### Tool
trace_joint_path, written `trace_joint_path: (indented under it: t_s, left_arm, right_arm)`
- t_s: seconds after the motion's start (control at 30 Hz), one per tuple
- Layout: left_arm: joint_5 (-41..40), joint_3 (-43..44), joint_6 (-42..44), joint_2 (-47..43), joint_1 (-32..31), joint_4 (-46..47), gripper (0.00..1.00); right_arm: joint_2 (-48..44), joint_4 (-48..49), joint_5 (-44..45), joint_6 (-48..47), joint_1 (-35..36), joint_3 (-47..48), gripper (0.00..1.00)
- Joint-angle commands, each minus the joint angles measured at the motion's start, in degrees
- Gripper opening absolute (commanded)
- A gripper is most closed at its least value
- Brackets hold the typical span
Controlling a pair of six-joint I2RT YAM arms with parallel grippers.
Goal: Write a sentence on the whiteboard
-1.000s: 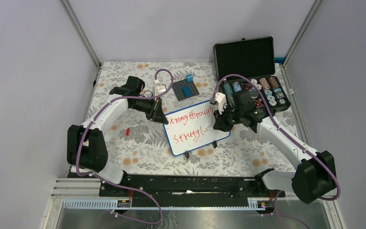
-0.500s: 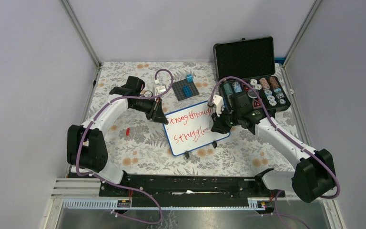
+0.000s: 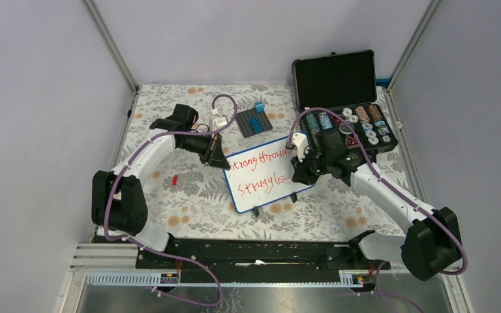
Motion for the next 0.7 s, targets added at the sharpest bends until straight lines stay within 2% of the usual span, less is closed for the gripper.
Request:
trace_joint_path:
  t_s: [0.0, 0.4, 0.67]
  left_arm:
    - [-3.86, 0.87, 2.58, 0.77, -0.52, 1.80, 0.00]
    - [-3.53, 1.09, 2.58, 1.29, -0.58, 1.79, 0.00]
    - [-3.39, 1.45, 2.40, 1.22, -0.70, 1.82, 0.00]
  right_arm:
    - [-1.65, 0.30, 4.06, -2.23, -1.36, -0.09, 0.00]
    - [-3.80, -5.14, -2.91, -2.43, -1.68, 3.08, 0.00]
    - [-4.35, -2.02, 1.88, 0.20, -3.45, 2.78, 0.00]
